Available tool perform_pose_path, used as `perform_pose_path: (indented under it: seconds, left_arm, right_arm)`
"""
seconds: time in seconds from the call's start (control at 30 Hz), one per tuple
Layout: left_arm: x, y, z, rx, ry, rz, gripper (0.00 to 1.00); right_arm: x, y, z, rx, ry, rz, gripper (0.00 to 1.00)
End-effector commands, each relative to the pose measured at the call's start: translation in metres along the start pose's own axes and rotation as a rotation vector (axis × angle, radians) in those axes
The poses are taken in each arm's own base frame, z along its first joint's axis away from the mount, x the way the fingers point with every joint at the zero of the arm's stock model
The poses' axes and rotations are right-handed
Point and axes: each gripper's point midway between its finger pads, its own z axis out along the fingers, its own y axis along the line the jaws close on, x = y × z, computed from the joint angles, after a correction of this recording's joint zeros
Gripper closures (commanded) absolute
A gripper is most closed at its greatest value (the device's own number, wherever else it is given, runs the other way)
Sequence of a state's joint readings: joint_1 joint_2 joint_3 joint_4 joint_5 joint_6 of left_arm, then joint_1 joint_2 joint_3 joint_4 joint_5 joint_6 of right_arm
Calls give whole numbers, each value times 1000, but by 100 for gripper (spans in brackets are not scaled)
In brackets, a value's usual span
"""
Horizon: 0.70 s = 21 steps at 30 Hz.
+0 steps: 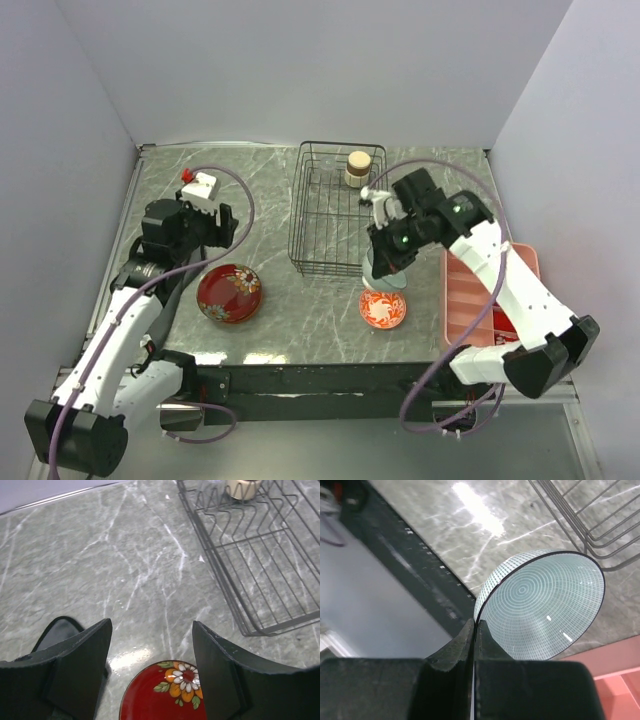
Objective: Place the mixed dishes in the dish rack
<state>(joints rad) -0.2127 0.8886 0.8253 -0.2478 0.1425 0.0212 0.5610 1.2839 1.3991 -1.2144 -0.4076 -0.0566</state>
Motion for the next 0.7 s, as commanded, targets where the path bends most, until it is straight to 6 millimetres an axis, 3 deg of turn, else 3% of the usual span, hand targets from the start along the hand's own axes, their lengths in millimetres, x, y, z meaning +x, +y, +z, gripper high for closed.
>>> perform_pose_path:
  seconds: [0.0,0.07,0.1,0.17,0.2,0.3,0.37,0.47,0.5,0.53,0.6,0.67]
  left_arm:
    - [-31,-11,9,76,-69,-2,29]
    - [-30,-4,22,46,-67,-4,29]
    - [-29,0,27,18,-64,-47,29]
    - [-20,9,43,-9,-23,-79,29]
    - [-21,12,48,-14,-14,-81,30]
    - [-1,21,72,-28,65,-65,36]
    - [14,18,86,0,118,-64,43]
    - [17,9,100,61,146,-89,92]
    - [11,6,103,78,145,-97,99]
    - [18,-1,110,108,176,-114,99]
    - [8,-9,116,146,180,-118,99]
    - [15,-20,127,166,214,-149,99]
  right_arm:
    - [-40,1,-33,-133,-65,-8,100]
    - [-74,-3,-44,-164,-149,-49,100]
    - [-106,-3,-51,-224,-231,-68,100]
    - [-134,1,-54,-309,-304,-70,100]
    - [-157,-1,-51,-355,-368,-101,100]
    - [-191,-9,-35,-432,-480,-147,100]
    - [-203,-12,-32,-510,-518,-92,100]
    - [-221,-25,-16,-581,-568,7,100]
    - [-229,-33,-9,-590,-608,0,100]
    - [-232,-37,-8,-614,-613,98,100]
    - [-238,-48,-7,-624,-749,124,100]
    - [-244,-58,-4,-600,-802,275,100]
